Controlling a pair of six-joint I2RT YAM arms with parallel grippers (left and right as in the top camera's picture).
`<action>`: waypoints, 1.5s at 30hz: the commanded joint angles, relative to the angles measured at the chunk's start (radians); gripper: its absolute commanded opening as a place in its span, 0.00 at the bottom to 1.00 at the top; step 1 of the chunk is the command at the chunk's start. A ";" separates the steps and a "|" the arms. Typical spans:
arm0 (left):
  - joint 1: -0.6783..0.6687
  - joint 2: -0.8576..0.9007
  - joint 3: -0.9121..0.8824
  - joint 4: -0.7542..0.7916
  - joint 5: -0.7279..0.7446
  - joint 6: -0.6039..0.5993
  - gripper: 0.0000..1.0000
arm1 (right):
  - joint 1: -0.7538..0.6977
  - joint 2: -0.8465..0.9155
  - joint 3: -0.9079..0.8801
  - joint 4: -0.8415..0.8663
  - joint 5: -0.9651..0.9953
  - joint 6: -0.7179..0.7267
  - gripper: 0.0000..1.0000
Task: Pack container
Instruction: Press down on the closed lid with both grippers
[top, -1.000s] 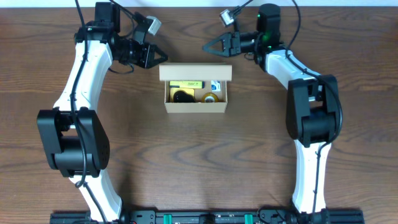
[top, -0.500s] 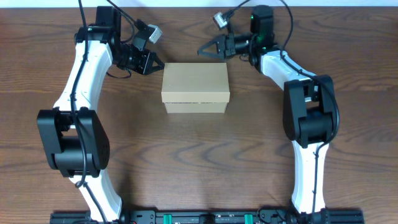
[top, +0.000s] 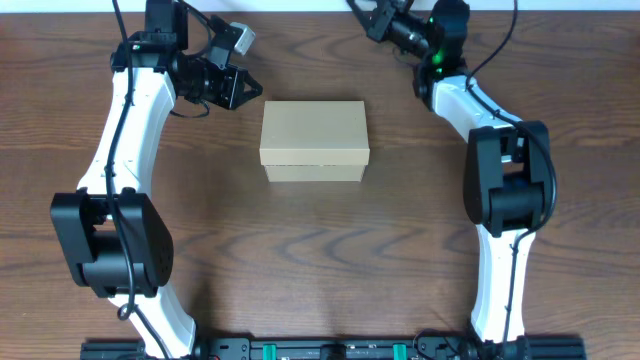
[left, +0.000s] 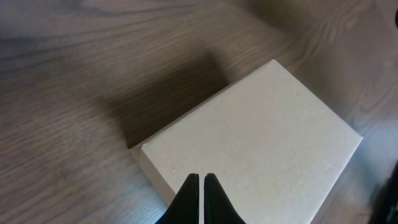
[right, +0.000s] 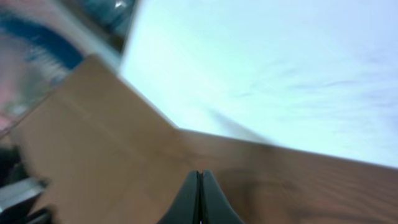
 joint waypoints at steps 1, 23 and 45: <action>-0.012 -0.026 0.015 -0.001 -0.034 -0.051 0.06 | 0.006 -0.070 0.094 -0.190 0.063 -0.190 0.02; -0.105 -0.024 -0.016 -0.325 -0.178 0.195 0.06 | 0.232 -0.331 0.137 -1.691 0.320 -0.716 0.01; -0.113 -0.024 -0.218 -0.217 -0.167 0.186 0.06 | 0.274 -0.330 -0.224 -1.550 0.403 -0.701 0.01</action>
